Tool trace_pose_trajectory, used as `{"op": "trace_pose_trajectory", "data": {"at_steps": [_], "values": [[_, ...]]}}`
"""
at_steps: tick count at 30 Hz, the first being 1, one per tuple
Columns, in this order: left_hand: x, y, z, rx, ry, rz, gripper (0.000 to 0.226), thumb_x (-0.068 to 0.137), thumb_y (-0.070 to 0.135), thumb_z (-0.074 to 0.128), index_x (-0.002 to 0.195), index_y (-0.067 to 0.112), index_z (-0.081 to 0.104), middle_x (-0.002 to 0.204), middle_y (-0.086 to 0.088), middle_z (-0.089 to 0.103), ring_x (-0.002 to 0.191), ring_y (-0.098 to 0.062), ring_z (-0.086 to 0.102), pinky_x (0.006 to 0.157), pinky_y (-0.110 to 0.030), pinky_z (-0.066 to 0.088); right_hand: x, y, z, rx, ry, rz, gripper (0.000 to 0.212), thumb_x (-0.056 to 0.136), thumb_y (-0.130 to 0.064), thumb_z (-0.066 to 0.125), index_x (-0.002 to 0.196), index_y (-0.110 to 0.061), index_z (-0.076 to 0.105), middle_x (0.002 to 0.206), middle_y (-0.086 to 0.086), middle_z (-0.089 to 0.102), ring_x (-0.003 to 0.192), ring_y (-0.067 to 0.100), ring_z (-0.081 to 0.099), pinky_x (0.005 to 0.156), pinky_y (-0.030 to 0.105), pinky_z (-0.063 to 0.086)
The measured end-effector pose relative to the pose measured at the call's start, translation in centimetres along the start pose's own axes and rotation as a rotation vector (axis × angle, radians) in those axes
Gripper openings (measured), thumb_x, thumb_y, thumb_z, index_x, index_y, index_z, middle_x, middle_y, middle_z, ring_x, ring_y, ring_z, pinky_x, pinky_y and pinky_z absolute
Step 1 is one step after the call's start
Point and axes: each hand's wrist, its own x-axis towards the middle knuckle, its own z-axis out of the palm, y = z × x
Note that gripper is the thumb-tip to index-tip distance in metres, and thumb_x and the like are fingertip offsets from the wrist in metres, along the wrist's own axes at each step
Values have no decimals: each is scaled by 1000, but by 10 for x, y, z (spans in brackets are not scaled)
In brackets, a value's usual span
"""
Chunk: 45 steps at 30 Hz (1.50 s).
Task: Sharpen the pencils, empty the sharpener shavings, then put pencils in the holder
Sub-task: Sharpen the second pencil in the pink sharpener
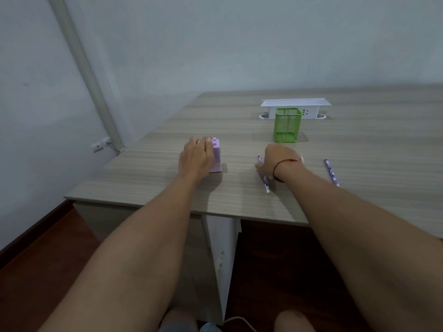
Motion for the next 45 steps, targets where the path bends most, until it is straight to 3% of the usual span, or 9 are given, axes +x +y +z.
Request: {"op": "trace_pose_trajectory", "data": {"at_steps": [6,14,18,26,33,39,45], "values": [[-12,-2,-7,-15,-12,12,36,99,28,26,114,15,56,115,-17,54,109,-36,50,93,-47,45,-5,-20,7,5,-18,-34,34,96,-26,48,120,-3,56,126,16,58,115,33,58,91,36,48],[-22,0,-14,-30,-15,9,37,99,32,24,107,20,58,109,-13,54,104,-33,52,91,-45,46,-5,-30,6,107,12,-125,24,98,-12,41,117,-9,55,120,15,61,102,31,59,81,34,44],[-26,-1,-16,-23,-4,9,37,99,30,25,108,19,59,109,-14,56,105,-33,52,89,-43,46,-12,-22,2,65,46,-163,25,99,-25,40,113,-19,60,117,7,64,108,27,58,93,38,43],[-31,-3,-19,-39,7,9,38,99,29,25,110,18,60,113,-14,55,106,-31,52,88,-40,42,-18,-21,-2,163,129,-158,28,97,-32,41,108,-19,63,114,4,66,108,27,58,97,37,34],[-34,-3,-13,-64,60,6,38,100,27,27,115,18,60,113,-15,56,106,-32,51,88,-39,42,-18,-17,1,273,79,-153,32,95,-42,46,108,-21,65,115,0,67,111,22,59,101,38,36],[-34,-7,-14,-11,115,49,45,94,32,22,107,18,62,106,-14,61,102,-32,53,85,-40,42,-12,-37,1,300,67,-153,31,94,-43,49,103,-23,70,111,1,70,110,24,60,101,37,36],[-33,-7,-7,-58,173,36,40,96,27,27,107,15,64,104,-14,61,100,-31,54,86,-39,40,0,-41,6,420,-47,-135,29,91,-45,53,94,-25,74,101,2,73,104,23,63,104,43,41]]}}
